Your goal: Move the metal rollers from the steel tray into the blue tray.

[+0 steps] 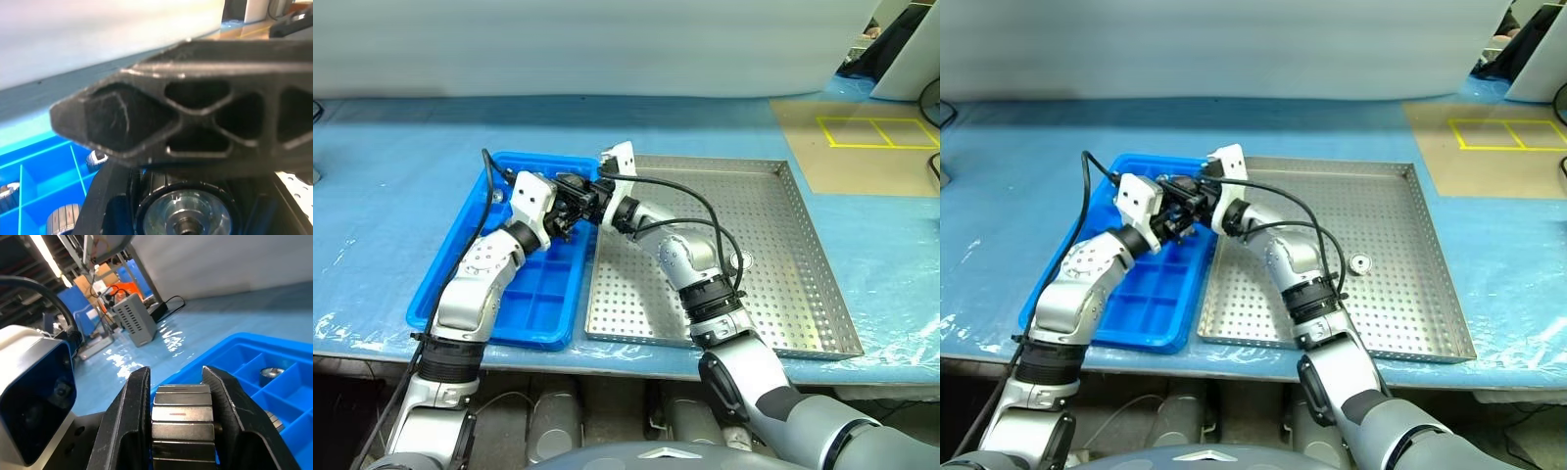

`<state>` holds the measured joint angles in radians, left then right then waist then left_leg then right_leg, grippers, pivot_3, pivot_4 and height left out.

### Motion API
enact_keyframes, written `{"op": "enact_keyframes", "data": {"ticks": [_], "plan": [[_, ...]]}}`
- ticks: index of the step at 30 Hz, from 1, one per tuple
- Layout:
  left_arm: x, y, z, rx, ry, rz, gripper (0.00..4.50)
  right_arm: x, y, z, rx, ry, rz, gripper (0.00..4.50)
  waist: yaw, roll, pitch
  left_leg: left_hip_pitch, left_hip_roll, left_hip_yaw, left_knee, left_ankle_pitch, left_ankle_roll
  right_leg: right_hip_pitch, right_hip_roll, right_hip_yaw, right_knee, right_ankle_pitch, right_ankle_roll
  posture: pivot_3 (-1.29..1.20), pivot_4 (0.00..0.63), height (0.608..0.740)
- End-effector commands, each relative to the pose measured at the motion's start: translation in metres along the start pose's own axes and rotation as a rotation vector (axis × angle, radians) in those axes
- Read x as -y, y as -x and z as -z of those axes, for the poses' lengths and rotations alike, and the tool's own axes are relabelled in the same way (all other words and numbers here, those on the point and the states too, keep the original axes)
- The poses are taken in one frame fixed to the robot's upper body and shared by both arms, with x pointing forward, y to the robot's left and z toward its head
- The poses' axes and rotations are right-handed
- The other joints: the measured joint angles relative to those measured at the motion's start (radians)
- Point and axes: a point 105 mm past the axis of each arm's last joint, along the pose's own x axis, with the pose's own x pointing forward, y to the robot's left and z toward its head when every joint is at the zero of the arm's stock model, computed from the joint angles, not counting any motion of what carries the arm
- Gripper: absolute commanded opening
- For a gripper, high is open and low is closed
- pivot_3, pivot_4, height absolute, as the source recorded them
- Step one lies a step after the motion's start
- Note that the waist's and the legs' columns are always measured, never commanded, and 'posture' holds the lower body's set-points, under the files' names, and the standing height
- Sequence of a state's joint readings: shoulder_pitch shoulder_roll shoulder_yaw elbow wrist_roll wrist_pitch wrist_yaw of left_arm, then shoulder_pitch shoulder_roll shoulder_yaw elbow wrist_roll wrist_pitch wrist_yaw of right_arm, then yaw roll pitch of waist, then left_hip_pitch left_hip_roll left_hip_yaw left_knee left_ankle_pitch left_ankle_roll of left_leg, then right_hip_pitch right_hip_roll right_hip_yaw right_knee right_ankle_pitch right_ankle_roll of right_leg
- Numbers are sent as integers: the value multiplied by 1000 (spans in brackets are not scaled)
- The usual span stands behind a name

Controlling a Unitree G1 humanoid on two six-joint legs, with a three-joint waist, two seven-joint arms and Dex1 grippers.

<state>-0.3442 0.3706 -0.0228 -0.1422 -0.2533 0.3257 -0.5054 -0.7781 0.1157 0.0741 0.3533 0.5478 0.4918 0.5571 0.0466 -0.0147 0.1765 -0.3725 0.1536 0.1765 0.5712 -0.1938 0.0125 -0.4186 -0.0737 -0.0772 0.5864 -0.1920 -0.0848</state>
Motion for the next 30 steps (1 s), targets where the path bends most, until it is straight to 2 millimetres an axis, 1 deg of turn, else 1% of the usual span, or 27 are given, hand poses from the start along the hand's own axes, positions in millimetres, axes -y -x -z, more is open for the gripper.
{"op": "enact_keyframes", "data": {"ticks": [1, 2, 3, 4, 5, 6, 7, 8, 9, 10, 11, 12, 13, 15, 17, 19, 21, 24, 26, 28, 30], "plan": [[-4, 20, 28, -133, -58, -17, 1755, 0, 13, -117, 485, -260, -39, 1244, 1, 0, 0, 0, 0, 0, 0, 0, 0, 0, 0, 0, 0, 0, 0, 46, 150, 740], [-4, 22, 31, -146, -70, -17, 1755, 3, 17, -129, 538, -332, -47, 1244, 3, 1, 1, 0, 0, 0, 0, 0, 0, 0, 0, 0, 0, 0, 0, 57, 150, 740], [-4, 24, 30, -143, -78, -16, 1755, 9, 24, -146, 624, -446, -68, 1244, 4, 3, 2, 0, 0, 0, 1, 0, 0, 0, 0, 0, 0, 0, 0, 63, 150, 740], [-5, 25, 24, -123, -71, -31, 1755, 15, 34, -165, 721, -562, -106, 1244, 4, 5, 3, 0, -1, 0, 1, 0, 0, 0, -1, 1, 0, 0, 0, 74, 150, 740], [-7, 26, 19, -105, -63, -46, 1755, 21, 42, -179, 792, -651, -136, 1244, 4, 4, 4, 1, -1, 1, 1, 0, 1, 0, -1, 1, 1, 0, 0, 74, 150, 740], [-10, 28, 15, -85, -52, -63, 1755, 26, 47, -189, 849, -739, -164, 1244, 4, 4, 3, 0, -1, 1, 0, 0, 1, -1, -1, 1, 1, 0, 0, 82, 150, 740], [-11, 28, 12, -74, -44, -74, 1755, 29, 50, -193, 875, -788, -179, 1244, 6, 3, 3, 0, 0, 1, -1, 0, 0, -1, 0, 0, 0, 0, 0, 90, 150, 740], [-14, 30, 8, -56, -38, -86, 1755, 32, 47, -192, 864, -809, -165, 1244, 6, 1, 2, 1, 0, 1, -3, 0, 0, -1, 0, 0, 0, -1, -1, 98, 150, 740], [-15, 31, 4, -40, -34, -95, 1755, 30, 42, -187, 821, -773, -141, 1244, 5, 0, 1, 3, 0, 1, -5, 0, 0, 0, 1, 0, 0, -2, -3, 98, 150, 740], [-18, 34, -1, -16, -21, -105, 1755, 19, 28, -175, 695, -590, -93, 1244, 3, -1, 0, 4, 0, 1, -6, 0, 0, 0, 1, 0, 0, -2, -4, 103, 150, 740], [-20, 36, -6, 6, -11, -116, 1755, 9, 14, -158, 555, -392, -46, 1244, 1, -1, 0, 4, 0, 0, -6, 1, 0, 0, 1, -1, 0, -2, -4, 103, 150, 740], [-23, 40, -9, 20, -5, -126, 1755, 3, 1, -135, 417, -210, -10, 1244, -1, 0, 1, 2, 0, 0, -6, 2, -3, -1, 1, -1, 0, -2, -4, 110, 150, 740], [-26, 44, -13, 30, -6, -136, 1755, -2, -7, -113, 313, -93, -7, 1244, -1, 0, 1, 1, 0, 0, -6, 2, -3, -2, 1, -1, 0, -2, -4, 115, 150, 740], [-31, 53, -21, 46, -5, -154, 1755, -7, -13, -87, 218, 10, -21, 1244, -3, 0, 1, -2, 0, 0, -6, 3, -3, -4, 1, -2, 0, -2, -4, 125, 150, 740], [-36, 61, -26, 57, -2, -172, 1755, -11, -15, -74, 176, 75, -35, 1244, 3, -1, 1, -4, 0, -2, -6, 3, -4, -6, 1, -4, 0, -2, -4, 134, 150, 740], [-42, 72, -33, 71, 2, -194, 1755, -15, -17, -60, 124, 147, -55, 1244, 13, -1, 1, -6, 0, -2, -5, 3, -3, -6, 1, -4, 0, -2, -4, 160, 150, 740], [-45, 86, -33, 59, -1, -209, 1755, -17, -20, -45, 66, 209, -66, 1244, 24, -2, 1, -6, 0, -2, -3, 1, -1, -5, 1, -4, -1, -2, -4, 175, 150, 740], [-44, 105, -26, 7, -9, -222, 1755, -18, -23, -26, -3, 278, -80, 1244, 34, -4, 1, -4, 0, -2, -3, 0, 0, -3, 0, -4, -1, -2, -4, 217, 150, 740], [-41, 115, -20, -33, -8, -236, 1755, -18, -24, -17, -31, 302, -92, 1244, 45, -4, 1, -3, 0, -2, -3, 0, 0, -2, 0, -4, -1, -2, -4, 235, 150, 740], [-36, 122, -11, -75, -9, -246, 1755, -18, -25, -11, -55, 323, -103, 1244, 52, -4, 1, -3, 0, -2, -3, -1, 2, -2, 0, -4, -1, -2, -4, 264, 150, 740], [-28, 125, -6, -95, -2, -241, 1755, -18, -26, 1, -101, 377, -114, 1244, 57, -5, 1, -2, 1, -3, -4, -1, 2, -2, 1, -4, 0, -3, -3, 276, 150, 740]]}}
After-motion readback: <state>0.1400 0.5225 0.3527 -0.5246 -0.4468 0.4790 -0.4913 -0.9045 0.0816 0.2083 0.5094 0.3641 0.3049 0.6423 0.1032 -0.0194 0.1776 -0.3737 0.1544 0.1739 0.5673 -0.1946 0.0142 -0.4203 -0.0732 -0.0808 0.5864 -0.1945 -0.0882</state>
